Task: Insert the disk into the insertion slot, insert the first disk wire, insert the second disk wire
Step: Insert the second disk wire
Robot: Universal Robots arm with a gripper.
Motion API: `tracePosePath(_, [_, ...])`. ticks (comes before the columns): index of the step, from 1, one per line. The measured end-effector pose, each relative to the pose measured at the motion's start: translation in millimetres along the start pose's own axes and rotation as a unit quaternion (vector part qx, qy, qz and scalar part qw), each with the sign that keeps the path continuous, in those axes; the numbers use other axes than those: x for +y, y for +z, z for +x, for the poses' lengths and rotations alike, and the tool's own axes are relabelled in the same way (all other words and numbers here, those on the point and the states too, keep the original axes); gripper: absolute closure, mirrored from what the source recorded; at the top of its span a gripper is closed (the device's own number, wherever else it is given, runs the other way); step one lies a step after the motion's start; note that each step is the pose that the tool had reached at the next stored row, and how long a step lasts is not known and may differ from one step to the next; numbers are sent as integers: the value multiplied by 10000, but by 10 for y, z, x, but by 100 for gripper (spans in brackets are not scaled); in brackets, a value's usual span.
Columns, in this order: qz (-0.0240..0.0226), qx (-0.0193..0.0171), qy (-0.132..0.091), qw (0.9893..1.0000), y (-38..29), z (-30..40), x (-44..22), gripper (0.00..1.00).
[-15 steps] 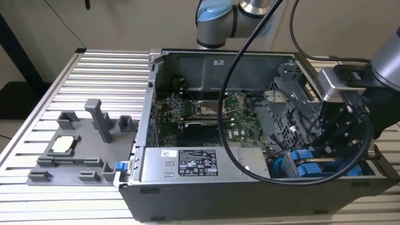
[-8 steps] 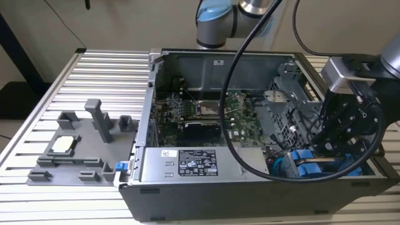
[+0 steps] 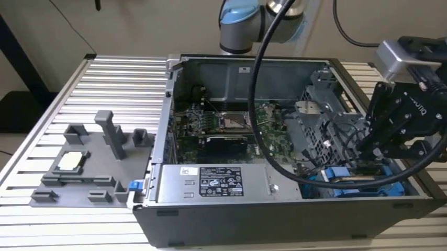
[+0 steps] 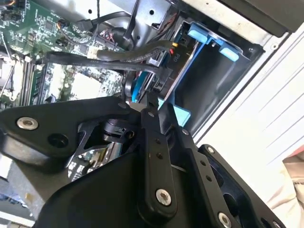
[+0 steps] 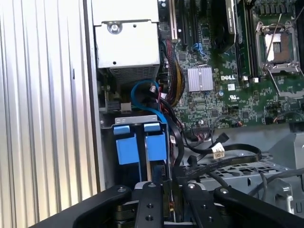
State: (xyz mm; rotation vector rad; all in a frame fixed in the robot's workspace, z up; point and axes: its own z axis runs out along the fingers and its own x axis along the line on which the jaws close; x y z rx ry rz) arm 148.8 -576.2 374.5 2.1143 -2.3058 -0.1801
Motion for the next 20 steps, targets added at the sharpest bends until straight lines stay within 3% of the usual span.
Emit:
tracePosePath(3, [6, 0, -1, 10000, -123, -9, 10, 76])
tracePosePath(5, [38, -2, -3, 10000, -164, -12, 15, 76])
tracePosePath(11, [340, -29, -27, 9994, -167, -11, 15, 76])
tracePosePath(13, [363, -22, -29, 9993, -177, -13, 15, 76])
tracePosePath(20, [364, -18, -29, 9993, -178, -12, 16, 76])
